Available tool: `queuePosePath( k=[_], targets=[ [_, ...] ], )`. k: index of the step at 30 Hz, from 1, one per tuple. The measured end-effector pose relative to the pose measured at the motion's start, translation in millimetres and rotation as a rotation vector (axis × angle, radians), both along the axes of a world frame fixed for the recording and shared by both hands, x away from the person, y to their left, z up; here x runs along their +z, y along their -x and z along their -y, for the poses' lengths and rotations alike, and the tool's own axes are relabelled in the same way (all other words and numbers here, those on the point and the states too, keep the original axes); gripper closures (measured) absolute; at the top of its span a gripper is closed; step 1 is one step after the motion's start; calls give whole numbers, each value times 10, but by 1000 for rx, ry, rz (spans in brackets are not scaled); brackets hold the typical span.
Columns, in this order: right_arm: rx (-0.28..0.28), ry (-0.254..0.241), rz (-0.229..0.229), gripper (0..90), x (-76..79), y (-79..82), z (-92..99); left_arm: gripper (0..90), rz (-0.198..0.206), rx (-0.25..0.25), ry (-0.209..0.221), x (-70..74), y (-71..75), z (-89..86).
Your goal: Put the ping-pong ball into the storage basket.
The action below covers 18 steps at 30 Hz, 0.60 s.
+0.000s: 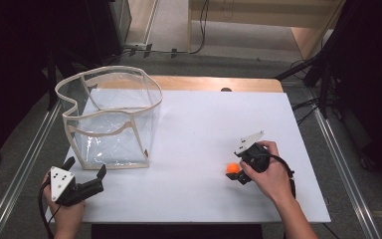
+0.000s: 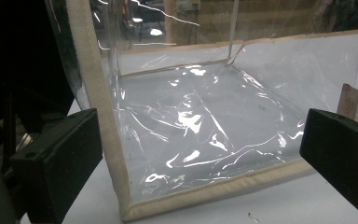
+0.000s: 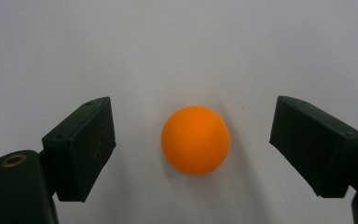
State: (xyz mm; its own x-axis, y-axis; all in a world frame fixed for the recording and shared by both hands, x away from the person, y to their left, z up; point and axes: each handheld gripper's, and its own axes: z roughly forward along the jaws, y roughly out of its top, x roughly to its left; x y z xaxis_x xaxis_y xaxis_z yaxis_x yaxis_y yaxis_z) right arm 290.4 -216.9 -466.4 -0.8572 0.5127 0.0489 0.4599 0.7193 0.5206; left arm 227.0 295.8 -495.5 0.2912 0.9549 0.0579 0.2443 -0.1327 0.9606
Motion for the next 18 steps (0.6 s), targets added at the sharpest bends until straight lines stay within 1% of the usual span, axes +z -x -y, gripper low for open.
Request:
queuePosePath(
  k=[2, 4, 8, 10, 12, 16, 18],
  targets=[
    [0, 19, -1, 127, -15, -1, -13, 0, 0, 0, 1, 0, 0, -1],
    [-14, 40, 9, 206, -25, -3, -20, 0, 1, 0, 1, 0, -1, 0],
    [-17, 35, -19, 218, -54, -27, -29, 0, 1, 0, 0, 0, -1, 1],
    [-17, 37, -24, 221, -61, -33, -33, 0, 1, 0, 0, 0, 0, 1],
    [-15, 59, -40, 241, -91, -49, -55, 0, 0, 0, -1, 0, 0, 2],
    [-9, 111, -44, 242, -137, -64, -76, 0, 0, 0, 0, 0, -1, 1],
    [-19, 118, -52, 248, -145, -62, -83, 0, 0, 0, 1, 0, -1, -1]
  ],
)
